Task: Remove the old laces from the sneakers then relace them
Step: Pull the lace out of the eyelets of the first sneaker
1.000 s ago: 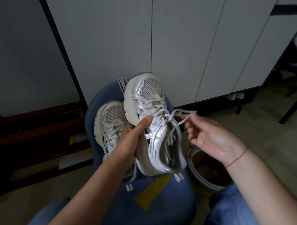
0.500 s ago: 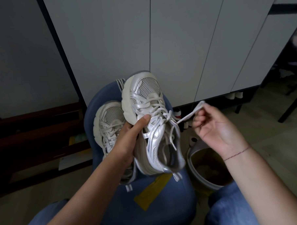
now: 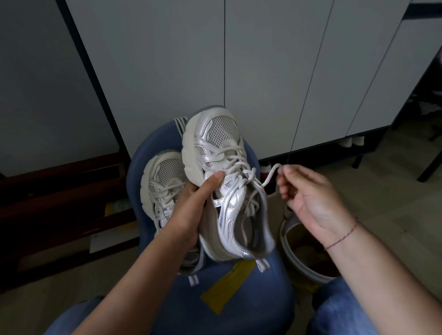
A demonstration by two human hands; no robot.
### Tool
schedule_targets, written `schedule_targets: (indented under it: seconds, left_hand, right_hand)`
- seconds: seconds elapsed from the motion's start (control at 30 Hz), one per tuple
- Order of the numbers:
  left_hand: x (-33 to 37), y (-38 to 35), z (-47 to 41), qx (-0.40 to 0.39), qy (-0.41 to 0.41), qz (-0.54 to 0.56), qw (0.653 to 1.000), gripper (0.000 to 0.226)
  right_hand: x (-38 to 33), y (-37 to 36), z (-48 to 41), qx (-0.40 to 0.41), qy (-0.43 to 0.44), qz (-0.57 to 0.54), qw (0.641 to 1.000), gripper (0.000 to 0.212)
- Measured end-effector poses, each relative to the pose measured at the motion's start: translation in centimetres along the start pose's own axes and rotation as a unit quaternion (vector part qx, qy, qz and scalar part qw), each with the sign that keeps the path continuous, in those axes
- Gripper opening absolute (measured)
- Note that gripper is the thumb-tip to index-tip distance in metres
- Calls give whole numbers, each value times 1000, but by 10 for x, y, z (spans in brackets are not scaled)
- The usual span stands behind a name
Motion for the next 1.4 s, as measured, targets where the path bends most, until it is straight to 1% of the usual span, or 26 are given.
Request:
schedule_targets:
  seconds: [0.07,0.17,0.2,0.23,0.33,0.37,0.43,0.53,0.57,0.67,0.73,0.77,0.8,0.83,0.87,0.9,0.97,1.0,1.03,1.1,1.13,1.2,1.27,1.4]
  left_hand:
    - [1,-1,1,-5,2,4,1000,56]
    - [1,-2,1,-2,4,11,1000,55]
    - [1,-2,1,-1,2,7,1000,56]
    - [0,-2,1,-1,0,3,1000,58]
    - [-1,-1,1,-2,-8,-11,1000,58]
    - [-2,-1,1,-1,-10,-16,1000,59]
    - [-2,-1,1,-1,-12,-22,1000,60]
    - [0,-2,1,-7,-10,-14,1000,59]
    - [1,-2,1,-8,-10,-12,1000,60]
    - [3,-3,2,-4,-10,-11,1000,60]
    - [5,-3,3,3,-4,-1,1000,58]
    - [6,-2,4,3,-1,5,1000,57]
    - [7,-2,4,3,0,11,1000,55]
    - [8,-2,4,4,-1,15,1000,54]
    - [10,-1,5,7,-4,17,1000,53]
    - [11,-1,5,10,-7,15,1000,53]
    - [12,1,4,18,-12,4,1000,55]
    - [13,1,5,21,-15,-4,1000,57]
    - [14,2,5,25,-19,-14,999,60]
    - [14,2,4,34,-28,-42,998,67]
    - [14,2,5,37,-32,-60,997,69]
    - [14,0,5,34,-38,-88,995,68]
    - [13,-1,6,29,-36,-97,994,63]
    - [14,-3,7,30,-25,-101,994,61]
  right_hand:
    - [-6,6,-1,10,-5,31,999,21]
    - [-2,8,3,-43,-40,136,989,35]
    - [1,5,5,-55,-37,163,984,36]
    - [4,2,7,-58,-24,177,982,33]
    - [9,-3,7,-41,29,162,986,11]
    - [10,-4,6,-39,40,157,986,8]
    - [10,-6,5,-44,39,124,990,8]
    - [9,-7,3,-32,-9,-16,999,4]
    - [7,-6,2,-18,-16,-43,999,4]
    - [2,-1,-1,10,-11,-71,997,6]
    - [-2,5,-4,34,-1,-94,995,11]
    - [-4,9,-5,48,7,-81,996,13]
    - [-7,13,-5,58,18,-27,998,13]
    - [-8,16,-4,58,28,64,996,13]
    - [-7,17,-3,42,39,164,985,14]
    - [-5,17,-1,15,46,241,969,18]
    - [-2,9,4,-40,72,316,945,31]
    - [-2,5,7,-59,105,332,936,32]
    - [-4,0,10,-72,150,333,928,28]
    - [-9,-8,13,-101,243,317,911,6]
    - [-10,-11,14,-116,283,328,894,6]
    - [-9,-16,15,-148,339,379,848,19]
    - [-7,-17,15,-163,356,410,824,21]
    - [-9,-12,10,-180,354,437,807,15]
Point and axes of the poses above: each hand's wrist, its own z-axis away from the middle knuckle, its own y-axis out of the back of the hand, x = y × z, the point moved 1 cm from there along -z, towards the middle knuckle, and after that the axes turned 2 degrees about z, right-handed, at the moved point
